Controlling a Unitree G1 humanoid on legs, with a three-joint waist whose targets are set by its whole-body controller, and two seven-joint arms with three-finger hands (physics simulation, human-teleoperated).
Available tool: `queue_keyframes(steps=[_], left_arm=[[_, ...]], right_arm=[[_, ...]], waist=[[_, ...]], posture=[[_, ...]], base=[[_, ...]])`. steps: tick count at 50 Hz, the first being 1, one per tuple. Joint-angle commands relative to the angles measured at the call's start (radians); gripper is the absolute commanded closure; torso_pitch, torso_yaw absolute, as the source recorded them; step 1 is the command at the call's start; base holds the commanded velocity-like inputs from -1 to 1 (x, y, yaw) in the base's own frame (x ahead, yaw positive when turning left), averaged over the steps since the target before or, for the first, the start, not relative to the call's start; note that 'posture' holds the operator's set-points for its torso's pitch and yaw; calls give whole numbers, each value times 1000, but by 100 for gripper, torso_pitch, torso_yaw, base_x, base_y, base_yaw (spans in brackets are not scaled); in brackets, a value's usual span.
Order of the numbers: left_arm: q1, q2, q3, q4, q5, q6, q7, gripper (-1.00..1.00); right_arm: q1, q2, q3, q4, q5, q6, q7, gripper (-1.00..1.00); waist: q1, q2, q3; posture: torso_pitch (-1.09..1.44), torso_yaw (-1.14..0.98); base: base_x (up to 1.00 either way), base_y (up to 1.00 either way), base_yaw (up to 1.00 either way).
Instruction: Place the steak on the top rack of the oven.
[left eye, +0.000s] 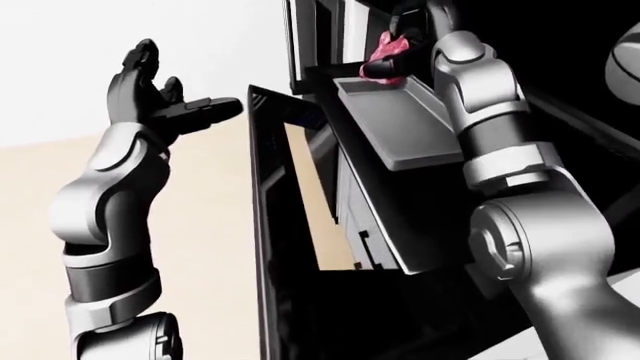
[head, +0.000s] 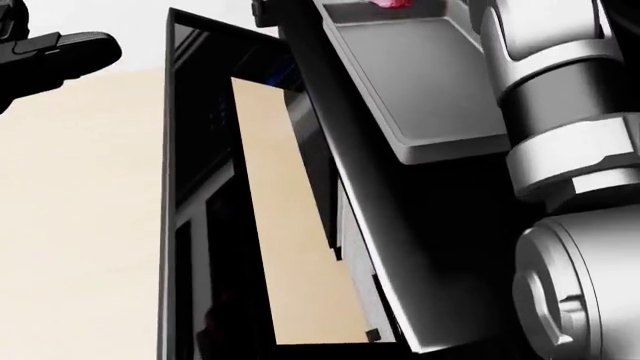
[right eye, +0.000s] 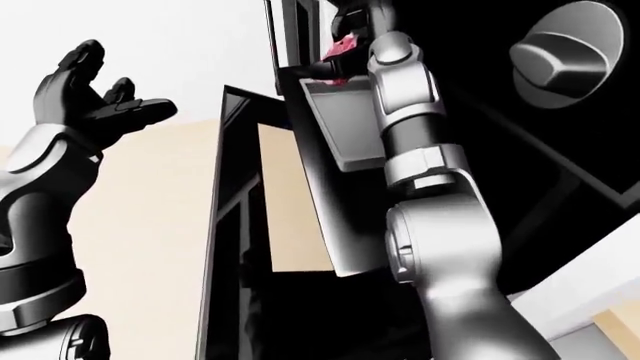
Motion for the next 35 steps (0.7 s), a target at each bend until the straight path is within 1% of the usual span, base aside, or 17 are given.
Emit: queue_keyframes(steps=[1, 13, 34, 35], left_arm=[[-34, 15, 12, -35, -3, -26, -1, -100], [-36, 11, 7, -20, 5, -38, -5, -100], [-39, 15, 9, -29, -2, -27, 1, -100], [-36, 14, 8, -22, 1, -35, -2, -100]], right_arm=[[-29, -34, -18, -13, -20, -29, -43, 100], [7, -42, -17, 8, -32, -58, -56, 100], [67, -53, -30, 51, -22, -102, -94, 100], [81, -58, -32, 56, -23, -105, -101, 100]], waist=[[-10, 11, -29], [2, 4, -34], [9, 3, -39], [10, 2, -39]], posture=[[0, 0], [0, 0], [0, 0], [0, 0]], base=[[0, 0, 0], [0, 0, 0], [0, 0, 0], [0, 0, 0]])
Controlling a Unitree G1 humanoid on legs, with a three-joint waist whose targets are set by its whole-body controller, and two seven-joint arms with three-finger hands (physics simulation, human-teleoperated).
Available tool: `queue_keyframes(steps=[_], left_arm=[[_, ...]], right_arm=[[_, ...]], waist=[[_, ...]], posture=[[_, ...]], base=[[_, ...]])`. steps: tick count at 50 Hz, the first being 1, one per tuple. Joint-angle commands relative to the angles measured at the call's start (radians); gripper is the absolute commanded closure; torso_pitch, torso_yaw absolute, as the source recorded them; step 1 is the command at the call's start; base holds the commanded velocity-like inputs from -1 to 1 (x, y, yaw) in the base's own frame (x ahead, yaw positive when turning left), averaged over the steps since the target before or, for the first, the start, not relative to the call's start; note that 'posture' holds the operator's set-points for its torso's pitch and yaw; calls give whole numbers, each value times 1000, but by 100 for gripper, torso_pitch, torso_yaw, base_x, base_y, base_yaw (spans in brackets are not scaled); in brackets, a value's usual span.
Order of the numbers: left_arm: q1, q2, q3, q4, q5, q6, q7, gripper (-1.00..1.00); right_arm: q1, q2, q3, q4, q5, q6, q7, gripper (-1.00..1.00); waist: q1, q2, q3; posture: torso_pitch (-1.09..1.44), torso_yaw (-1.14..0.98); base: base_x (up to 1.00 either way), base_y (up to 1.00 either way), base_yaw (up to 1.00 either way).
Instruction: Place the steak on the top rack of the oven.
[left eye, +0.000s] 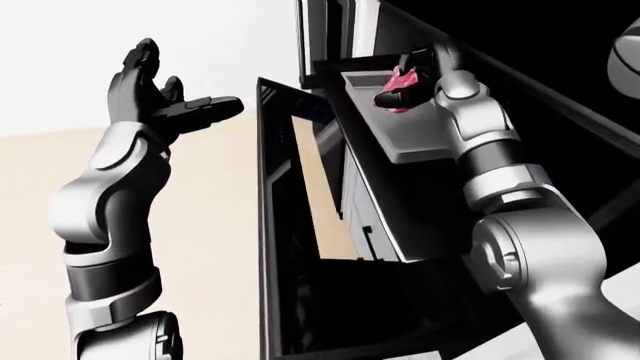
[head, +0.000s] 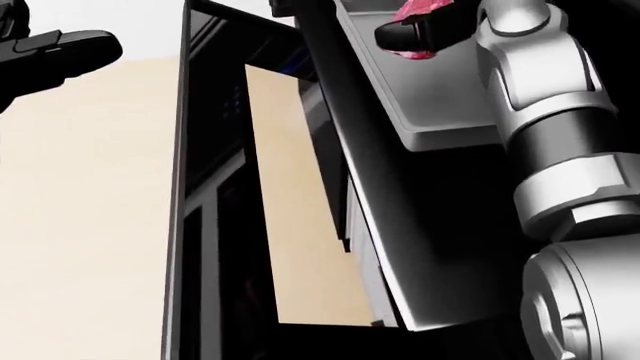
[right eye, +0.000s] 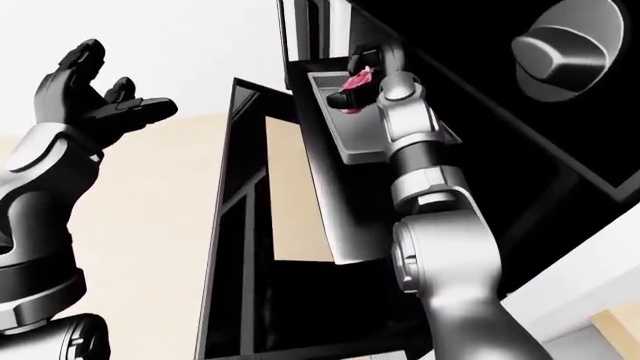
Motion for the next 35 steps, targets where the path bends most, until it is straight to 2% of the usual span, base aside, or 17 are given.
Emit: queue_keyframes(steps=[1, 8, 18, 29, 31, 35], left_arm=[[-31, 14, 10, -25, 3, -37, -6, -100], [-29, 15, 13, -25, 2, -37, -7, -100], [-28, 15, 11, -24, 3, -38, -6, -100], [-31, 16, 13, -14, 4, -43, -9, -100], [-31, 17, 13, -16, 4, -42, -8, -100], [-32, 18, 14, -21, 0, -36, -5, -100]], right_arm=[[-22, -42, -27, -20, -2, -8, -43, 100], [-10, -43, -23, -21, -8, -7, -44, 100], [16, -37, -25, -9, -7, -28, -52, 100], [6, -23, -23, 3, -2, -33, -54, 100], [5, -20, -22, 2, 0, -33, -54, 87], [6, -13, -22, 4, 4, -38, -53, 81]], waist=[[-11, 10, -28], [-9, 6, -32], [-23, 16, -35], [-32, 17, -37], [-33, 17, -36], [-36, 18, -35]], posture=[[0, 0], [0, 0], [0, 0], [0, 0], [0, 0], [0, 0]], base=[[0, 0, 0], [0, 0, 0], [0, 0, 0], [0, 0, 0], [0, 0, 0], [0, 0, 0]])
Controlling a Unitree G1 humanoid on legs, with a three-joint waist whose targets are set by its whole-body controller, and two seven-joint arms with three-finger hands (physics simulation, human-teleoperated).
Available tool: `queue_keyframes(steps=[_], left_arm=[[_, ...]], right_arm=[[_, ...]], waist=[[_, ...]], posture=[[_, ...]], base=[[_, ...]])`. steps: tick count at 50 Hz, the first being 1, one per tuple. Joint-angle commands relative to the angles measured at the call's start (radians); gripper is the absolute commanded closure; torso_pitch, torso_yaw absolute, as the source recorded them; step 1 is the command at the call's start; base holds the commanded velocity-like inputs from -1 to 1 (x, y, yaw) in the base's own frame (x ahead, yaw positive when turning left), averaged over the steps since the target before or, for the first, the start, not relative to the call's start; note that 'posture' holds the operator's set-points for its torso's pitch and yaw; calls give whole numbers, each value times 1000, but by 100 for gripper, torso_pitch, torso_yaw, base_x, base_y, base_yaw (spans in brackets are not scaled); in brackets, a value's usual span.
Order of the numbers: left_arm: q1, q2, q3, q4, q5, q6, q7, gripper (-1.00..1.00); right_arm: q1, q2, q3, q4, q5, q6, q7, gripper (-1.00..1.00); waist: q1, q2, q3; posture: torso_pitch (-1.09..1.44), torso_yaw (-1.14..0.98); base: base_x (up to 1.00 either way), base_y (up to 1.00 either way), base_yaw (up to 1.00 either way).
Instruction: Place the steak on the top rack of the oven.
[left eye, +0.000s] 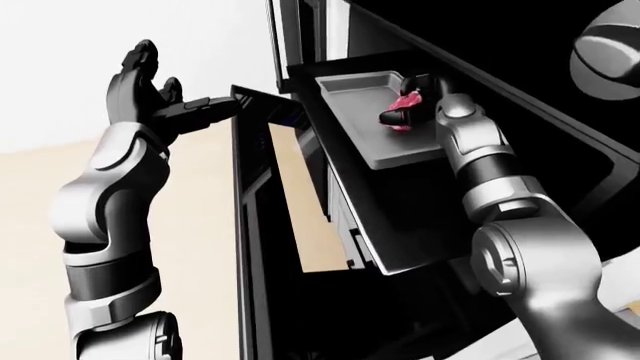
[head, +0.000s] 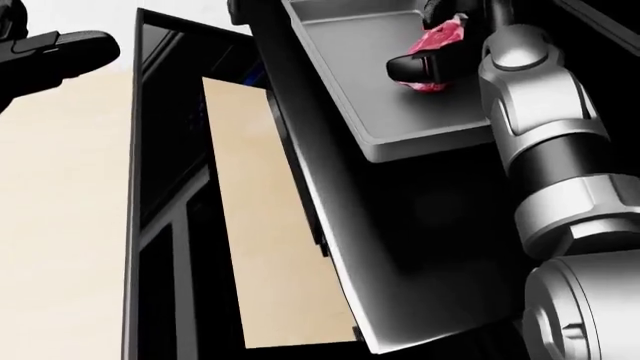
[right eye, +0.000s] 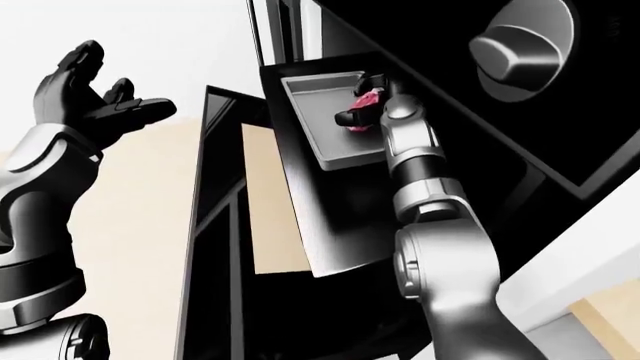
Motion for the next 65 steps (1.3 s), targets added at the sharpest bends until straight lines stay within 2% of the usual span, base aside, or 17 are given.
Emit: queue_keyframes(steps=[1, 2, 3, 4, 6, 9, 10, 11, 12, 15, 17, 41, 45, 65], left_arm=[[-33, 15, 11, -33, -2, -28, -2, -100], [-33, 15, 11, -33, -1, -28, -2, -100], [-34, 16, 12, -35, -3, -25, 0, -100], [-33, 15, 10, -30, -1, -30, -2, -100], [-35, 15, 10, -26, 0, -32, -3, -100], [-36, 14, 8, -23, 2, -34, -3, -100], [-36, 14, 8, -22, 2, -35, -3, -100], [-37, 14, 9, -22, 2, -34, -2, -100], [-37, 15, 9, -22, 2, -34, -2, -100], [-35, 14, 9, -25, 1, -34, -1, -100], [-34, 14, 11, -34, -2, -25, 3, -100], [-35, 19, 14, -35, -9, -23, 5, -100], [-36, 21, 13, -29, -8, -28, 2, -100], [-38, 24, 16, -31, -16, -25, 12, -100]], right_arm=[[-48, -11, -2, -49, 1, -37, -6, 80], [-46, -10, -2, -47, 2, -40, -6, 62], [-44, -8, -2, -45, 3, -42, -6, 58], [-44, -8, -2, -43, 4, -43, -5, 40], [-47, -9, -3, -43, 5, -40, -4, 16], [-48, -10, -2, -42, 5, -40, -3, 2], [-49, -10, -2, -40, 6, -42, -3, -8], [-49, -10, -2, -38, 6, -44, -2, -26], [-50, -10, -2, -37, 6, -45, -2, -31], [-53, -10, -2, -40, 7, -41, 0, -90], [-51, -10, -2, -41, 8, -41, 0, -100], [-126, 58, 19, -105, 29, 18, 56, -100], [-141, 84, 7, -102, 68, 35, 80, -100], [-194, 188, 17, -36, 172, 45, 111, -100]], waist=[[0, 1, -34], [-1, 1, -34], [-1, 1, -34], [-1, 2, -34], [-2, 2, -33], [-2, 2, -33], [-3, 2, -33], [-2, 2, -32], [-3, 2, -32], [-3, 2, -31], [-4, 2, -31], [-10, 13, -27], [-13, 17, -26], [-29, 25, -23]], posture=[[0, 0], [0, 0], [0, 0], [0, 0], [0, 0], [0, 0], [0, 0], [0, 0], [0, 0], [0, 0], [0, 0], [0, 0], [0, 0], [0, 0]], base=[[0, 0, 0], [0, 0, 0], [0, 0, 0], [0, 0, 0], [0, 0, 0], [0, 0, 0], [0, 0, 0], [0, 0, 0], [0, 0, 0], [0, 0, 0], [0, 0, 0], [0, 0, 0], [0, 0, 0], [0, 0, 0]])
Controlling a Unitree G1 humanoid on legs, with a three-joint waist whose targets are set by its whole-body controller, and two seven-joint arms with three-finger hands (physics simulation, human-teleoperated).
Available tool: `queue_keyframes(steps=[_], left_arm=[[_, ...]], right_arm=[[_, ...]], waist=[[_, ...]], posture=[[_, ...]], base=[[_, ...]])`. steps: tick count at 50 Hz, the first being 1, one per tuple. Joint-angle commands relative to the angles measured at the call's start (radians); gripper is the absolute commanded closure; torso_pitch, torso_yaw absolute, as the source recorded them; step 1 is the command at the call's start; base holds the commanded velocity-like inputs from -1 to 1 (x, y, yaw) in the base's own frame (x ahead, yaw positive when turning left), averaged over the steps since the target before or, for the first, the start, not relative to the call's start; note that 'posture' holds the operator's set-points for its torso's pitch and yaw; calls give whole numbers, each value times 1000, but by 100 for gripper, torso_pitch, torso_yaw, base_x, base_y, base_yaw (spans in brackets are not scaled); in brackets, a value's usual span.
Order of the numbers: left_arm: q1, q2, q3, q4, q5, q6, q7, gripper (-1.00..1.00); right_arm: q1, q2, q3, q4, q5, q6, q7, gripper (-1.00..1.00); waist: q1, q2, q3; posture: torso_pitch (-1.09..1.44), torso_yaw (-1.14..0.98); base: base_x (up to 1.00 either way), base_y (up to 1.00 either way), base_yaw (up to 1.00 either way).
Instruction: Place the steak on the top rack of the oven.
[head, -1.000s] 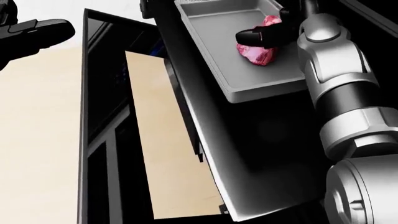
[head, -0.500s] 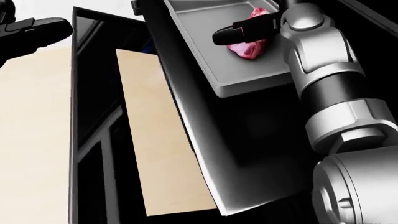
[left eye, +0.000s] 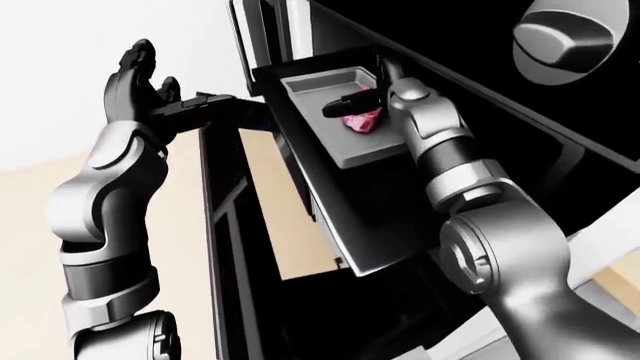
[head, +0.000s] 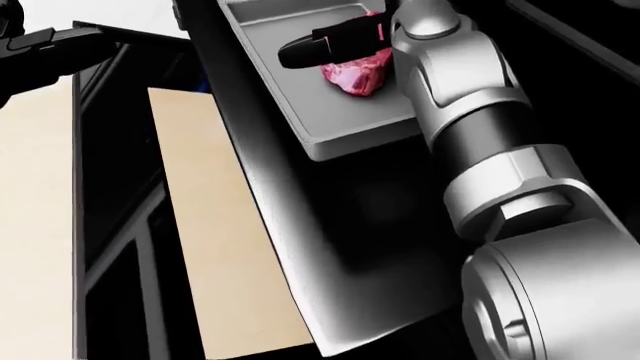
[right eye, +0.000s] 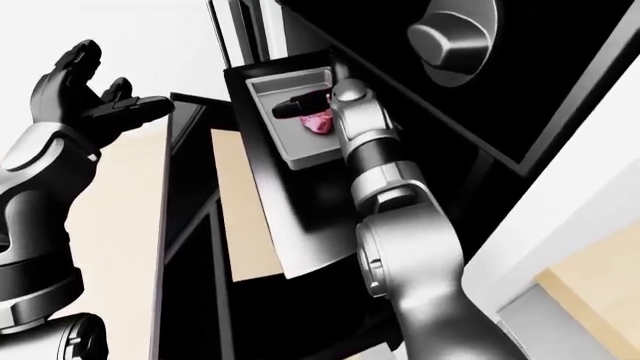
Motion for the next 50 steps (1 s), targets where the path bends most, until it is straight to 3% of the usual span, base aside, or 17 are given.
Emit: queue_keyframes(steps=[1, 23, 50], left_arm=[[-33, 16, 13, -29, 1, -34, -4, -100], [-35, 19, 13, -25, -3, -36, -1, -100], [-51, 35, 30, -31, -26, -29, 37, -100]], right_arm=[[-63, 40, -2, -54, 69, -41, 69, -100], [-36, 85, 2, -18, 119, -70, 51, -100], [-151, 145, 53, -219, 115, 85, 84, -100]], waist=[[14, -2, -41], [25, -12, -40], [30, 9, -36]], posture=[[0, 0], [0, 0], [0, 0]], base=[[0, 0, 0], [0, 0, 0], [0, 0, 0]])
